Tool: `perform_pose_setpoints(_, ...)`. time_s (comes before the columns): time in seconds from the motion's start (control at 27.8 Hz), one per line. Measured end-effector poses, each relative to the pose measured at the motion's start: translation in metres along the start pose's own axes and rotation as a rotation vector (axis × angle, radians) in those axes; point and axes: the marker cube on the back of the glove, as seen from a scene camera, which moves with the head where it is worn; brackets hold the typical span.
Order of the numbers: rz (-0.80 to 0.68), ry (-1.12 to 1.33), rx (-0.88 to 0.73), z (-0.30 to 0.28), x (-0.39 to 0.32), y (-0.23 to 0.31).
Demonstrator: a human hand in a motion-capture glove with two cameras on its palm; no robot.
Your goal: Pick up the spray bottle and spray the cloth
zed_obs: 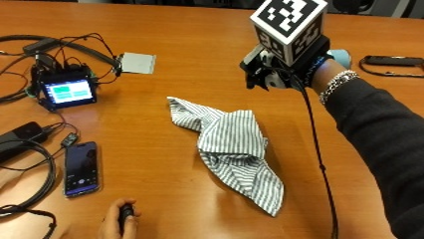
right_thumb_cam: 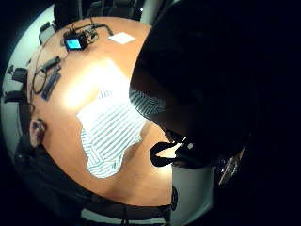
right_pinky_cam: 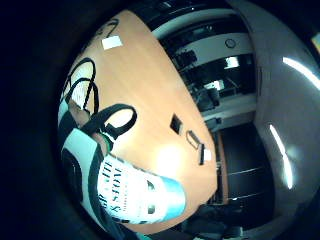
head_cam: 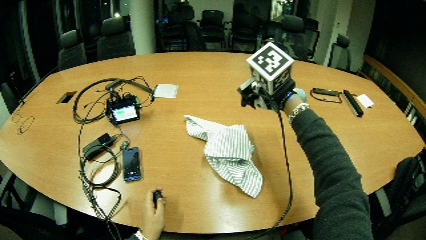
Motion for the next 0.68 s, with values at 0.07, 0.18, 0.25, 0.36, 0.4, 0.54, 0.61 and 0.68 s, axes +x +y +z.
perform_pose_setpoints(0.07,-0.019,0.013,-0.016,0.004,-0.006,0.001)
perform_pose_setpoints(0.18,-0.072,0.075,-0.035,0.000,-0.022,0.002)
perform_pose_setpoints(0.25,-0.125,0.119,-0.043,-0.004,-0.037,0.003)
perform_pose_setpoints(0.36,-0.196,0.159,-0.055,-0.002,-0.060,0.006)
perform_pose_setpoints(0.4,-0.217,0.170,-0.057,0.000,-0.067,0.007)
perform_pose_setpoints(0.54,-0.283,0.205,-0.059,0.008,-0.088,0.010)
perform_pose_setpoints(0.61,-0.294,0.208,-0.064,0.011,-0.093,0.012)
perform_pose_setpoints(0.68,-0.288,0.197,-0.068,0.011,-0.094,0.013)
